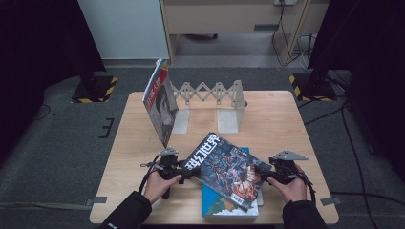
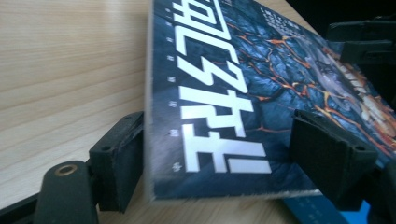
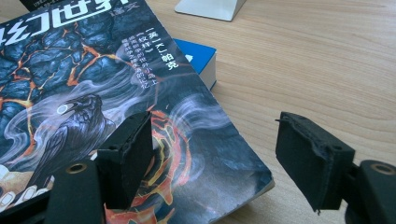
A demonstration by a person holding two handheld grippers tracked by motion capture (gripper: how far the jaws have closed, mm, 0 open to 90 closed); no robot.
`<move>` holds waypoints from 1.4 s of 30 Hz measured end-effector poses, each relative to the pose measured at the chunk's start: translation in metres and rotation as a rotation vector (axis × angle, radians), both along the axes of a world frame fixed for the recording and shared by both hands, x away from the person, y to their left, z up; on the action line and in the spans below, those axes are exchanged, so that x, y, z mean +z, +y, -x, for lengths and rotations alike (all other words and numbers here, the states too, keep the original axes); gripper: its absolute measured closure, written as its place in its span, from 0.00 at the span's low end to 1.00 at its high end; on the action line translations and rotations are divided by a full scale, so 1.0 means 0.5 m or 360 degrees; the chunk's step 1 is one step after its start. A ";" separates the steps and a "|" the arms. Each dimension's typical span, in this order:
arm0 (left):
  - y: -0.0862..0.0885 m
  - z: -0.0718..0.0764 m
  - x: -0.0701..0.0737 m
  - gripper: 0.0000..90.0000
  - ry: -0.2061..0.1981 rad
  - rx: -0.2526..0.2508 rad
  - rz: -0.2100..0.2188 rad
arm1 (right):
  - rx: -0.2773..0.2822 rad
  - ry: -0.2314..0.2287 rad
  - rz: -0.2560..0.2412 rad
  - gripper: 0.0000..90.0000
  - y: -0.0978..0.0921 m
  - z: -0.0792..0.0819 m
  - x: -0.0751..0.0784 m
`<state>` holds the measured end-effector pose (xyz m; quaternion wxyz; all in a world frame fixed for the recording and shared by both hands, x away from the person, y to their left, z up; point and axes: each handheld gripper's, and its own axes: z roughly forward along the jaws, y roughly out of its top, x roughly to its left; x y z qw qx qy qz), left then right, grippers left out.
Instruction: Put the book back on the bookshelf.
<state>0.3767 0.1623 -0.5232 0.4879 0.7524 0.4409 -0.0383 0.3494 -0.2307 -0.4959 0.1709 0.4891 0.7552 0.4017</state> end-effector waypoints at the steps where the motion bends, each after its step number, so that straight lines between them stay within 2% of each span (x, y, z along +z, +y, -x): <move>1: -0.002 -0.001 -0.001 0.22 0.0006 -0.0005 0.0009 | -0.0001 0.0005 -0.0007 0.31 -0.001 0.000 -0.001; 6: -0.003 -0.005 -0.003 0.23 0.0033 -0.0010 0.0025 | -0.0004 0.0009 -0.0023 0.31 -0.001 0.000 -0.002; 9: 0.001 -0.005 0.004 0.26 0.0038 -0.0006 0.0009 | -0.0005 0.0012 -0.0027 0.31 -0.002 -0.001 -0.003; 13: 0.009 -0.004 0.020 0.36 0.0092 -0.0006 -0.0004 | -0.0008 0.0010 -0.0026 0.31 -0.002 0.000 -0.004; 17: 0.018 0.001 0.037 0.48 0.0112 -0.0007 0.0042 | -0.0015 0.0005 -0.0015 0.31 -0.002 0.000 -0.006; 19: 0.022 0.006 0.045 0.50 0.0136 -0.0021 0.0060 | -0.0014 0.0005 -0.0014 0.31 -0.004 -0.001 -0.007; 23: 0.021 0.006 0.043 0.50 0.0155 -0.0025 0.0056 | -0.0016 -0.0001 -0.0016 0.31 -0.005 -0.001 -0.007; 27: 0.019 0.002 0.028 0.49 0.0213 -0.0024 0.0024 | -0.0016 0.0000 -0.0022 0.31 -0.005 -0.001 -0.007; 30: 0.018 0.000 0.020 0.45 0.0222 -0.0035 0.0040 | -0.0019 -0.0002 -0.0032 0.31 -0.004 0.000 -0.007; 32: 0.018 -0.002 0.017 0.45 0.0215 -0.0047 0.0046 | -0.0014 -0.0009 -0.0022 0.31 -0.004 0.000 -0.007; 37: 0.009 -0.002 0.008 0.36 0.0176 -0.0068 0.0042 | -0.0014 -0.0010 -0.0022 0.30 -0.004 0.000 -0.007; 42: 0.009 -0.001 0.013 0.38 0.0194 -0.0051 0.0042 | -0.0011 -0.0008 -0.0023 0.30 -0.004 -0.001 -0.007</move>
